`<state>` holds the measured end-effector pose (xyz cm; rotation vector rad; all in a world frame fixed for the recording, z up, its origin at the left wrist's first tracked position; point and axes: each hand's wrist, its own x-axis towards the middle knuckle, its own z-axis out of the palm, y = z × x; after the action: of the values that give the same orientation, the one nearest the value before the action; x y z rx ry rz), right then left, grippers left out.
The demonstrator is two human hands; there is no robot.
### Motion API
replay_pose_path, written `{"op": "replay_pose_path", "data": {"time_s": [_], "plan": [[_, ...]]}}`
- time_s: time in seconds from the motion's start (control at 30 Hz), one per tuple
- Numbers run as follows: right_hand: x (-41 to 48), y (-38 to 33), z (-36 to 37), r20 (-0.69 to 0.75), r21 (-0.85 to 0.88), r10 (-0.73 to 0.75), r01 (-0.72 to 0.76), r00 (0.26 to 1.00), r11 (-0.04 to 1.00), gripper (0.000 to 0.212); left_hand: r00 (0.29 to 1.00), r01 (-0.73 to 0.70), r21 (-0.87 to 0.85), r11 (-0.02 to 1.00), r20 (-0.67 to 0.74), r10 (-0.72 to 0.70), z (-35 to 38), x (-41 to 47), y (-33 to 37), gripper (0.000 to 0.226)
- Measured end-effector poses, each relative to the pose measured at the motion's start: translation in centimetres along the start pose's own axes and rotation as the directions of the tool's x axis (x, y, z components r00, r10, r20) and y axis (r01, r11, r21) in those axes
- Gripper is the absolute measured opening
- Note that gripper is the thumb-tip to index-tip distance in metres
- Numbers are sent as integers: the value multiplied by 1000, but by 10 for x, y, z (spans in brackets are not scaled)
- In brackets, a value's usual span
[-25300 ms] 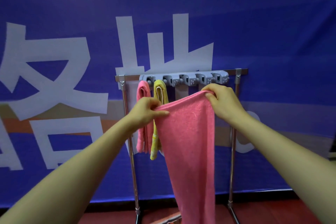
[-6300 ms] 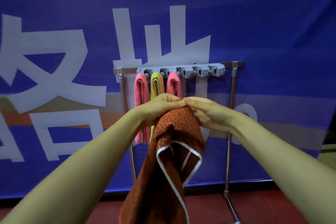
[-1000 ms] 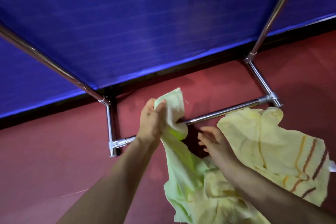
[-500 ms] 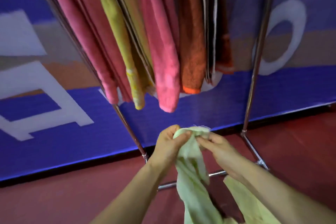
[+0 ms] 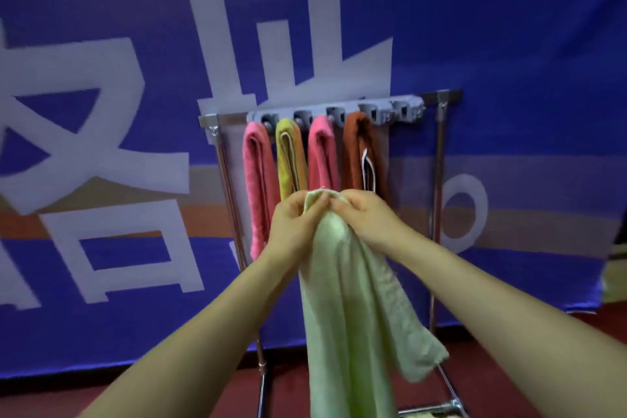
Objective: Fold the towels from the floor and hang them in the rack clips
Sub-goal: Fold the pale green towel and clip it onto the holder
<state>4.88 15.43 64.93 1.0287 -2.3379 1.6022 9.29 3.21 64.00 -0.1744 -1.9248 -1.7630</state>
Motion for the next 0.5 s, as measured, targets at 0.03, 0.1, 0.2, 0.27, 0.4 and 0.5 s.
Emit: {"op": "replay_pose_path", "data": {"time_s": [0.03, 0.1, 0.2, 0.27, 0.4, 0.5], "plan": [[0, -10, -4, -12, 51, -8, 8, 1000, 999, 31, 1000, -27, 7, 1000, -2, 27, 1, 2, 13, 15], [0, -27, -12, -44, 146, -19, 25, 999, 989, 29, 997, -79, 38, 996, -8, 79, 1, 9, 37, 23], [0, -37, -24, -37, 201, -20, 27, 999, 979, 24, 987, -161, 65, 985, -17, 162, 0, 21, 64, 35], [-3, -33, -29, 36, 253, 12, -21, 999, 967, 13, 976, -201, 79, 976, -66, 206, -2, 29, 77, 42], [-10, -10, -40, 85, 210, 84, -101, 993, 972, 13, 959, -209, 108, 972, -172, 225, -8, 45, 93, 29], [-16, 10, -45, 60, 165, 157, -165, 986, 972, 18, 944, -217, 126, 968, -227, 241, -19, 53, 97, 30]]}}
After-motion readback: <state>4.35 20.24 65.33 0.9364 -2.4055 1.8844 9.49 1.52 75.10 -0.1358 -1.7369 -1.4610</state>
